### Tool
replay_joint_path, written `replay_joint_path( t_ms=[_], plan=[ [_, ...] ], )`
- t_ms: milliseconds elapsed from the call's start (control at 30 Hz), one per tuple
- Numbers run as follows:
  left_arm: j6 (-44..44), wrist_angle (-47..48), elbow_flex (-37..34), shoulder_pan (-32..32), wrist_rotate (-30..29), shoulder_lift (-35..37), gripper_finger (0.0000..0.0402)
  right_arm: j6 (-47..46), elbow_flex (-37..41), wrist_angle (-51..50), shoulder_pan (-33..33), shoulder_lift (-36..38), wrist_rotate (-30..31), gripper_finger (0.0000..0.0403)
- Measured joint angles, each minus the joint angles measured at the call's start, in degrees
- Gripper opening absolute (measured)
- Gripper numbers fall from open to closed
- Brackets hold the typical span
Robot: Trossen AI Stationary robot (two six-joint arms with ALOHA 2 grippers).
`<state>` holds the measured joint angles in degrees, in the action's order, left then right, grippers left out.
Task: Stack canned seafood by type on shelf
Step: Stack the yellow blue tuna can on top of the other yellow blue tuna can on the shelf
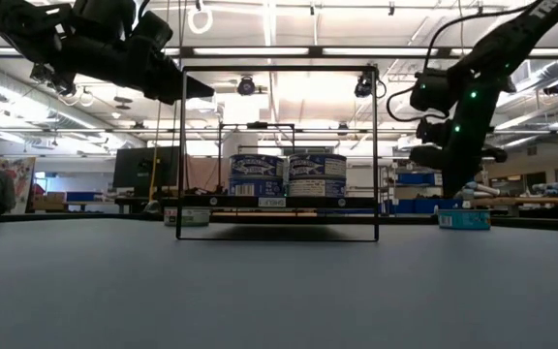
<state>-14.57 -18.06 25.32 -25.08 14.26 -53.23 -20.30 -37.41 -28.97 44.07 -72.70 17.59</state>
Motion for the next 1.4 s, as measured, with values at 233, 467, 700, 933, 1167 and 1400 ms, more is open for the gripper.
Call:
replay_joint_path(
  t_ms=[233, 467, 700, 933, 1167, 1400],
  plan=[
    [-0.1, 0.0, 0.0, 0.0, 0.0, 0.0, 0.0002, 3.4, 0.1, 3.0, 3.3, -6.1, -1.2, 0.0002],
    [-0.1, 0.0, 0.0, 0.0, -0.1, 0.0, 0.0002, 2.5, -0.1, 1.9, 0.3, -7.2, -5.2, 0.0002],
    [-0.2, 0.0, 0.0, 0.0, -0.3, 0.0, 0.0002, -2.9, 0.1, -5.6, -8.1, -3.3, -9.2, 0.0002],
    [-0.2, 0.1, 0.0, 0.0, -0.3, 0.0, 0.0002, -11.4, 0.0, -10.4, -20.9, -3.0, -8.1, 0.0002],
    [-0.2, 0.2, 0.0, 0.0, -0.3, 0.0, 0.0002, -20.8, 0.1, -10.3, -33.6, -3.0, -8.0, 0.0002],
    [-0.2, 0.2, 0.0, 0.0, -0.3, 0.1, 0.0002, -31.0, 0.1, -10.2, -46.7, -3.0, -8.8, 0.0002]
  ],
)
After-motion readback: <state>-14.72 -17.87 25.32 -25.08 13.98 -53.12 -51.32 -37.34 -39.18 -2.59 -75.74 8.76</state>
